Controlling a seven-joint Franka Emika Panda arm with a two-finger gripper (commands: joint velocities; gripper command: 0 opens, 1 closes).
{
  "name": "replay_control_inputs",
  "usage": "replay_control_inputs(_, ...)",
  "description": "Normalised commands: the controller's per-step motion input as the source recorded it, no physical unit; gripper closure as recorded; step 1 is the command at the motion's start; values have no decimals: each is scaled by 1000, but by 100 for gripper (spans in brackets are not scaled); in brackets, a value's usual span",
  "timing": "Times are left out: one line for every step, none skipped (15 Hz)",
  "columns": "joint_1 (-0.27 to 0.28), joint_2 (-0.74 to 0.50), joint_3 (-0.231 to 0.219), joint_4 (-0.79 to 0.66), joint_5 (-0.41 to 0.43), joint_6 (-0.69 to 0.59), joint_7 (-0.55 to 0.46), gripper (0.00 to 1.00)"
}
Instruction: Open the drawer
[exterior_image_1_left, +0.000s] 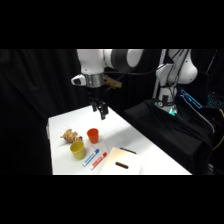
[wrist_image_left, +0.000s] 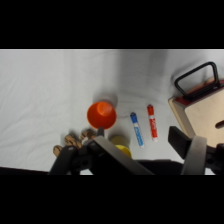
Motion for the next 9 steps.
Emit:
replay_control_inputs(26, -200, 19, -345, 96, 383, 90, 0)
replay_control_inputs(22, -210, 20, -362, 128, 384, 73, 0)
replay_control_inputs(21, -215, 24, -374, 160, 386, 60, 0)
replay_control_inputs(22, -211, 26, -370, 170, 374, 44, 0)
replay_control_inputs(23, -205, 33, -368, 195, 368, 20, 0)
replay_control_inputs(29, -196, 40, -365, 200, 369, 12, 0)
replay_control_inputs(40, -183, 44, -353, 185, 362, 21, 0)
replay_control_inputs(52, -170, 45, -338, 153, 344, 33, 0)
replay_control_inputs(59, -161, 41, -322, 136, 328, 49, 0)
